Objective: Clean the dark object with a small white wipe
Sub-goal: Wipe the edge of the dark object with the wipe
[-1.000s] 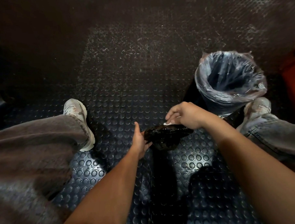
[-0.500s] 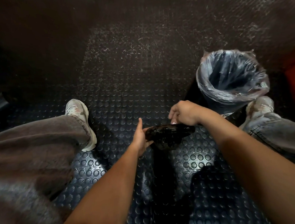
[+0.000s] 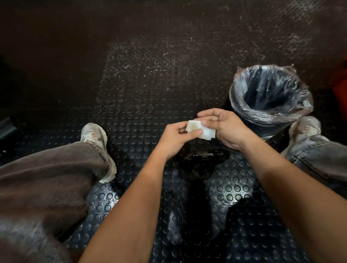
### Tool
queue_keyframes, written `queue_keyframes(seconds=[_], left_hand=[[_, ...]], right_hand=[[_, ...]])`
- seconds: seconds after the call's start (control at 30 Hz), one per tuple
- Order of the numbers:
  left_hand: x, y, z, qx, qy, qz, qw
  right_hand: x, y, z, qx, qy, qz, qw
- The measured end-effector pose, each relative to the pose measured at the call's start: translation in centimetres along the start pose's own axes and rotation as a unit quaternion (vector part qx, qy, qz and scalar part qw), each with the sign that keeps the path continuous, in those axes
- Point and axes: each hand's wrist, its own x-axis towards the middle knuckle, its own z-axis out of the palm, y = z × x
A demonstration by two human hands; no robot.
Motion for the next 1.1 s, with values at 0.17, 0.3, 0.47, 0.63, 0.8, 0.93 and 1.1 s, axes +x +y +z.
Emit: queue_keyframes(seconds=[0.17,0.3,0.47,0.63,0.8,0.93,1.1], left_hand=[[0.0,0.4,-0.4,-0.008,0.027,-0.012,1.0],[-0.3,0.4,-0.7,-0.017,0.021,-0.016,1.0],[0.0,0.9,-0.3,0.004,0.005,-0.02,1.0],[0.1,1.2,-2.5,0.041,0.04,-0.01,0.998],[-1.1,-1.9,-6.5,0.279,0.09,-0.044,0.955],[-3.7,-6.4,-6.0,0.286,0.094,-0.096,0.949],[-4.3,-8.9,-3.5,0.258,0.06,-0.126,0.956]], right_hand=[[0.0,-0.2,-0.1,-0.005,0.025,0.008,1.0],[0.0,0.2,-1.0,-0.054,0.035,0.016,0.998],[0.0,0.0,-1.0,-0.11,0.035,-0.004,0.993],[0.5,1.1,-2.1,-0.115,0.107,-0.011,0.988],[-0.3,5.3,-5.9,-0.083,0.247,0.068,0.963],[-1.9,9.3,-7.1,-0.042,0.23,0.181,0.955],[-3.4,11.9,-6.9,-0.007,0.173,0.239,0.955]])
